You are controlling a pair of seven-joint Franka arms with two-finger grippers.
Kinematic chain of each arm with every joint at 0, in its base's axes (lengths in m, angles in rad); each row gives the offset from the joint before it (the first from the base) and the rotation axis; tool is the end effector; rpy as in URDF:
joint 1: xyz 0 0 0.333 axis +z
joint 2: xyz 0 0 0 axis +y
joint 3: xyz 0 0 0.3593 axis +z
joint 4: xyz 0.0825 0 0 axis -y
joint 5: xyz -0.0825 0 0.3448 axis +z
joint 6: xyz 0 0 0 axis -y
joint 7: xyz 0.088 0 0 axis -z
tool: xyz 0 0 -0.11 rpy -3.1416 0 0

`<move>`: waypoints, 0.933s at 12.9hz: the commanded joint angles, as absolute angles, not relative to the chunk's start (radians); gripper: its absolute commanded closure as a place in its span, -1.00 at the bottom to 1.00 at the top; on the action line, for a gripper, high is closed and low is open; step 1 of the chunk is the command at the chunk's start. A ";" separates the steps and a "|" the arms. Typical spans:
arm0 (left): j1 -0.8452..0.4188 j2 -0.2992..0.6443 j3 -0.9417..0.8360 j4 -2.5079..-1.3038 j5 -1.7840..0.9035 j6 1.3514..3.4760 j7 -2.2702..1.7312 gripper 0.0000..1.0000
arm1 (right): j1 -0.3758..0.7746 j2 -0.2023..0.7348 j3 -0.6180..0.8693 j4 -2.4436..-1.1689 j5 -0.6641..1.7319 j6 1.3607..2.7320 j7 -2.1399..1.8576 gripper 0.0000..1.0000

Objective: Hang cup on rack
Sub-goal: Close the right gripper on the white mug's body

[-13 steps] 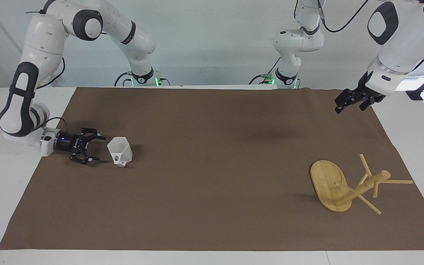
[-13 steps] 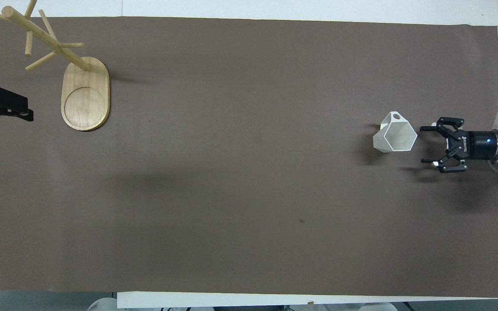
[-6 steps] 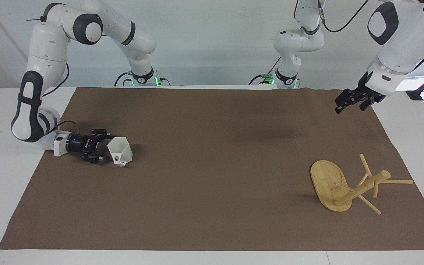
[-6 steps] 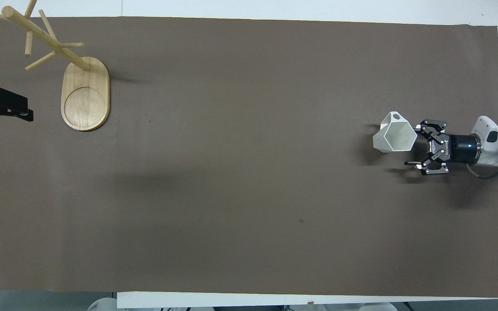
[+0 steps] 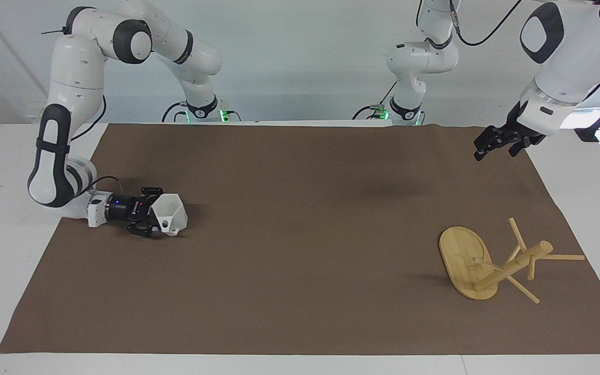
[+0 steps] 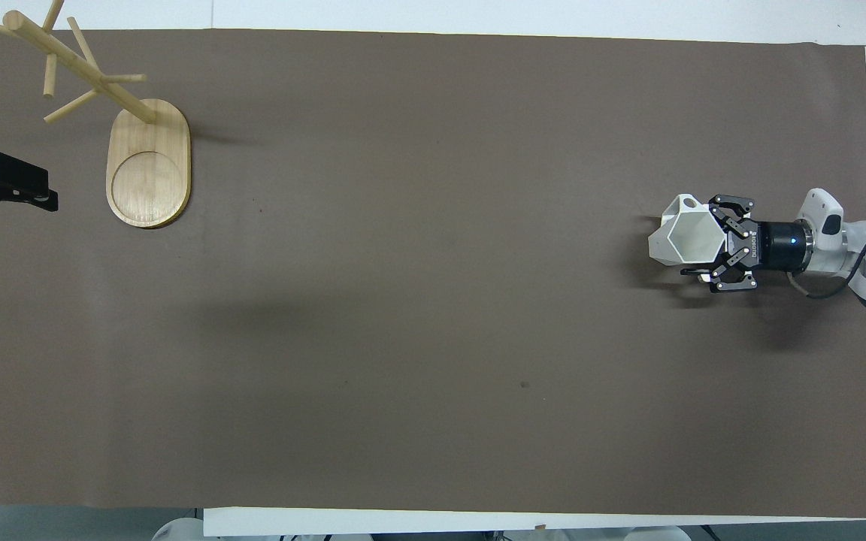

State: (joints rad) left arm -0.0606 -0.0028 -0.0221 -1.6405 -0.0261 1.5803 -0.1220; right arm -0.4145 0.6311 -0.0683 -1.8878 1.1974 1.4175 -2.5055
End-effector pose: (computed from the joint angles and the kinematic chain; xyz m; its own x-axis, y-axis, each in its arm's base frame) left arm 0.5106 -0.0452 0.6370 0.9974 0.0397 -0.0601 0.0408 -0.9990 0.0188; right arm 0.5419 -0.1509 0.2555 0.0831 0.1174 0.9896 0.9938 -0.0836 -0.0735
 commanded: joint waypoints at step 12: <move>-0.049 -0.025 -0.025 -1.664 -0.032 1.637 -0.107 -0.99 | -0.316 0.601 -0.067 -1.934 1.264 1.450 -2.396 0.76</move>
